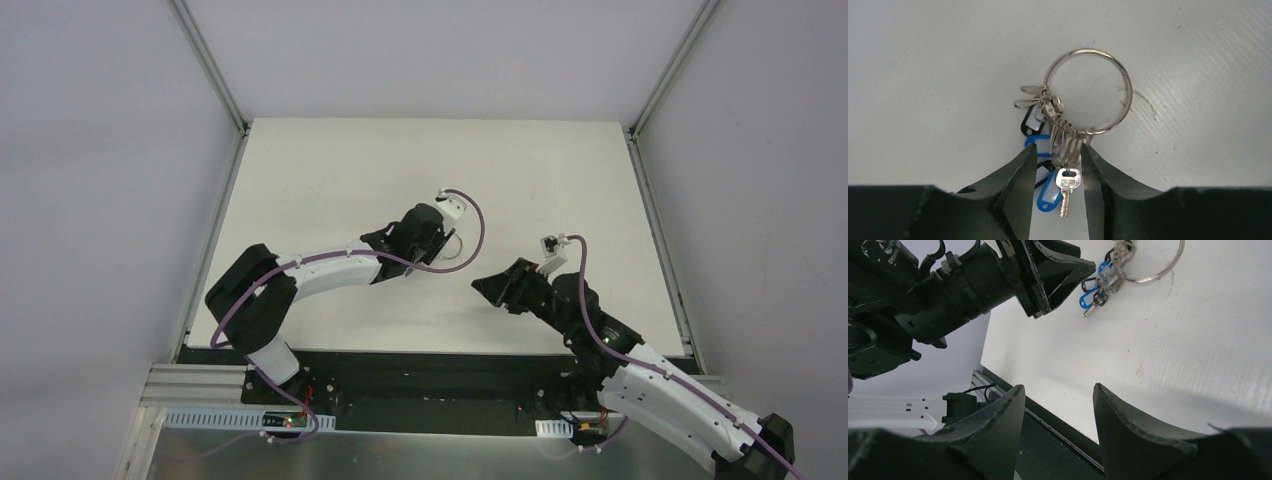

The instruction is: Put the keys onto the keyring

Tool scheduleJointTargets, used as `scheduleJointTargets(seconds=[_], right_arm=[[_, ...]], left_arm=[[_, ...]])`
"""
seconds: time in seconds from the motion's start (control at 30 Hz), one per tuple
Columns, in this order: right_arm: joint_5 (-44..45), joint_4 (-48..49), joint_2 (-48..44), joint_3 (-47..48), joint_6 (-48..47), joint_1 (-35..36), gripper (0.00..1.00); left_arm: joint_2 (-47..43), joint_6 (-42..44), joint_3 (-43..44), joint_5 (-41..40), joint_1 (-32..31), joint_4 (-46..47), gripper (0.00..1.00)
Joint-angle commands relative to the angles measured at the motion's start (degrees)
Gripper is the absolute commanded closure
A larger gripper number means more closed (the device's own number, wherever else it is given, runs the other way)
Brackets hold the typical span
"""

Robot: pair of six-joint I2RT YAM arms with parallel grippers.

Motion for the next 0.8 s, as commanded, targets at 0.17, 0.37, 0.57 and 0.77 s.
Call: scheduleJointTargets(seconds=[0.17, 0.37, 0.57, 0.77], right_arm=[[7.2, -6.9, -1.4, 2.1, -1.3, -0.3, 0.41], [13.5, -12.8, -0.1, 5.6, -1.0, -0.3, 0.29], [18.4, -15.0, 1.5, 9.0, -3.4, -0.3, 0.11], [23.2, -17.0, 8.7, 14.3, -6.5, -0.3, 0.01]], left_arm=[[-0.3, -1.2, 4.7, 6.6, 0.2, 3.4, 0.56], [-5.9, -1.8, 4.7, 10.0, 0.2, 2.6, 0.01], [-13.9, -3.1, 2.3, 10.9, 0.1, 0.4, 0.01], [-20.5, -10.3, -2.0, 7.8, 0.1, -2.4, 0.01]])
